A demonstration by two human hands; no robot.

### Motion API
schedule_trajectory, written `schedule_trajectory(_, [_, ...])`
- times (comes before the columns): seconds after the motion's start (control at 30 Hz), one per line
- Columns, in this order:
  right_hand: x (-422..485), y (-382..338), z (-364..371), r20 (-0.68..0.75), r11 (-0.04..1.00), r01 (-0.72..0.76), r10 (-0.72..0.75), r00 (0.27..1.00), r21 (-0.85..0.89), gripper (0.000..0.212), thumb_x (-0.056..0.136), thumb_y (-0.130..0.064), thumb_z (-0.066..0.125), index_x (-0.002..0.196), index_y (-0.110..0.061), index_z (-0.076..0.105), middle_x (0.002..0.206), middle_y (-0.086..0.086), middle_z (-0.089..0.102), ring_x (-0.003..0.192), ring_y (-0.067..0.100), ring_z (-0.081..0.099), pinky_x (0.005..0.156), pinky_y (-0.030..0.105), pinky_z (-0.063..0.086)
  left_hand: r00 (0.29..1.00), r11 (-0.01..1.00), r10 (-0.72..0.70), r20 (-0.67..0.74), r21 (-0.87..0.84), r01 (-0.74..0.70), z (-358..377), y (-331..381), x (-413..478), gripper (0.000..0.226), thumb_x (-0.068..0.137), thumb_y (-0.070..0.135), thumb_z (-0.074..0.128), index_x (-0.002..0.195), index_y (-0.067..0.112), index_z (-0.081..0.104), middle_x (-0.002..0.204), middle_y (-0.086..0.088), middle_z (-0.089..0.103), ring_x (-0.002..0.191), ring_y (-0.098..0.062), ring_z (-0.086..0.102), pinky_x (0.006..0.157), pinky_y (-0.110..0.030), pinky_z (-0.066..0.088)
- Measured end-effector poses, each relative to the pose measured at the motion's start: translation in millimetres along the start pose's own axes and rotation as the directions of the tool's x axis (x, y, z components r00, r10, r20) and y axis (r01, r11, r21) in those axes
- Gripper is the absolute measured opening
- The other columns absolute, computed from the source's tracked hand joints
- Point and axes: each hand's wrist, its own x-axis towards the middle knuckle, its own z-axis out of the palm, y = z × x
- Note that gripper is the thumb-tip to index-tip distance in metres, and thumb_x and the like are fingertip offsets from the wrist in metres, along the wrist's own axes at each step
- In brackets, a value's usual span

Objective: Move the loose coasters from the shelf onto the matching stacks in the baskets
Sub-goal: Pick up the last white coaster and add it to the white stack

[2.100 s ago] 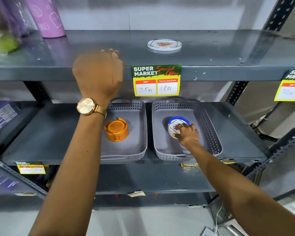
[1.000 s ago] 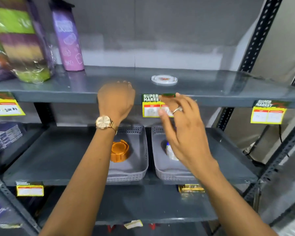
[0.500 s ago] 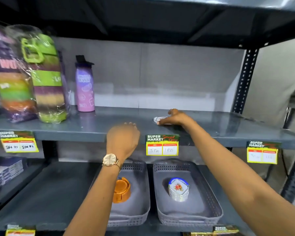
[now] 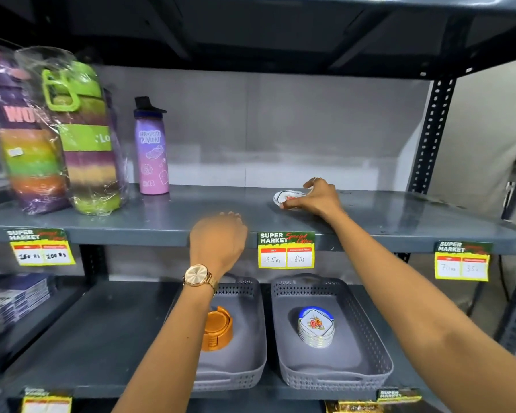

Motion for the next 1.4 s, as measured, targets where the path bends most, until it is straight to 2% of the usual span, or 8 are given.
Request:
schedule_trajectory(0.2, [-44.3, -11.1, -11.0, -0.194, 0.977, 0.177, -0.153, 0.969, 0.116, 0.082, 0.052, -0.047, 0.086, 0.123, -0.019, 0.056, 0.115, 0.002, 0.068, 0.103, 0.016, 0.059, 0.081, 0.027, 0.049, 1.000, 1.000, -0.005, 0.009, 0.012, 0.005, 0.9, 1.3, -0.1, 0.048, 0.089, 0.028, 0.032, 0.064, 0.010, 0.070, 0.059, -0.005, 0.066, 0.057, -0.023, 0.064, 0.056, -0.030, 0.047])
schedule_trajectory(0.4, [-123.3, -4.2, -21.4, -0.162, 0.909, 0.314, -0.279, 0.947, 0.273, 0.068, 0.049, -0.045, 0.090, 0.109, -0.027, 0.064, 0.106, -0.011, 0.071, 0.099, 0.007, 0.066, 0.087, 0.025, 0.054, 0.999, 0.999, 0.030, 0.010, 0.028, -0.031, 2.8, 0.1, 0.3, 0.051, 0.093, 0.030, 0.031, 0.073, 0.009, 0.073, 0.070, -0.007, 0.072, 0.068, -0.025, 0.069, 0.061, -0.033, 0.049])
schedule_trajectory(0.53, [-168.1, 26.7, -26.8, -0.006, 0.877, 0.294, -0.315, 0.949, 0.380, 0.061, 0.049, -0.029, 0.094, 0.104, -0.027, 0.068, 0.105, -0.015, 0.073, 0.096, 0.000, 0.068, 0.083, 0.014, 0.052, 0.999, 0.999, 0.040, 0.000, 0.033, -0.040, 2.7, -0.9, 0.0, 0.048, 0.094, 0.028, 0.034, 0.072, 0.008, 0.072, 0.067, -0.008, 0.070, 0.063, -0.027, 0.067, 0.058, -0.031, 0.048])
schedule_trajectory(0.73, [-196.5, 93.1, 7.3, 0.142, 0.969, 0.095, -0.130, 0.981, 0.230, 0.048, 0.047, -0.033, 0.091, 0.092, -0.028, 0.074, 0.101, -0.022, 0.069, 0.095, -0.001, 0.068, 0.083, 0.013, 0.052, 0.999, 0.997, 0.050, -0.002, 0.065, -0.049, 2.8, -1.0, 0.0, 0.041, 0.094, 0.024, 0.040, 0.072, 0.008, 0.070, 0.061, -0.011, 0.066, 0.054, -0.031, 0.062, 0.052, -0.032, 0.043])
schedule_trajectory(0.9, [-181.5, 148.6, 49.0, 0.123, 0.991, -0.131, 0.134, 0.983, -0.036, 0.047, 0.054, -0.039, 0.088, 0.095, -0.022, 0.074, 0.103, -0.001, 0.075, 0.076, 0.006, 0.061, 0.069, 0.016, 0.044, 0.996, 0.996, 0.058, -0.067, 0.072, -0.053, 5.1, -0.6, -0.1, 0.039, 0.094, 0.019, 0.044, 0.066, 0.007, 0.067, 0.055, -0.013, 0.062, 0.049, -0.033, 0.057, 0.048, -0.031, 0.036])
schedule_trajectory(1.0, [-168.0, 175.4, 73.5, 0.154, 0.962, -0.216, 0.242, 0.958, -0.168, 0.055, 0.056, -0.046, 0.085, 0.102, -0.019, 0.074, 0.107, 0.003, 0.075, 0.096, 0.019, 0.067, 0.081, 0.025, 0.047, 0.992, 0.997, 0.060, -0.107, 0.063, -0.054, 8.4, -0.4, -1.2, 0.033, 0.092, 0.016, 0.049, 0.068, 0.006, 0.069, 0.056, -0.014, 0.064, 0.051, -0.034, 0.059, 0.049, -0.031, 0.037])
schedule_trajectory(1.17, [-152.0, 206.1, 101.0, 0.181, 0.931, -0.254, 0.306, 0.935, -0.264, 0.061, 0.058, -0.050, 0.083, 0.105, -0.013, 0.073, 0.105, 0.009, 0.075, 0.100, 0.023, 0.068, 0.088, 0.030, 0.053, 0.980, 0.997, 0.082, -0.180, 0.029, -0.078, 16.4, -4.4, -2.0, 0.035, 0.092, 0.018, 0.045, 0.076, 0.008, 0.074, 0.062, -0.010, 0.069, 0.067, -0.029, 0.068, 0.057, -0.032, 0.043])
schedule_trajectory(1.4, [-130.1, 230.5, 123.4, 0.181, 0.915, -0.257, 0.322, 0.929, -0.310, 0.054, 0.067, -0.045, 0.081, 0.109, -0.012, 0.073, 0.109, 0.013, 0.073, 0.100, 0.029, 0.068, 0.087, 0.035, 0.054, 0.965, 0.996, 0.084, -0.249, 0.025, -0.080, 22.8, -5.6, -1.9, 0.030, 0.089, 0.016, 0.050, 0.070, 0.010, 0.073, 0.059, -0.008, 0.068, 0.063, -0.028, 0.067, 0.055, -0.030, 0.041])
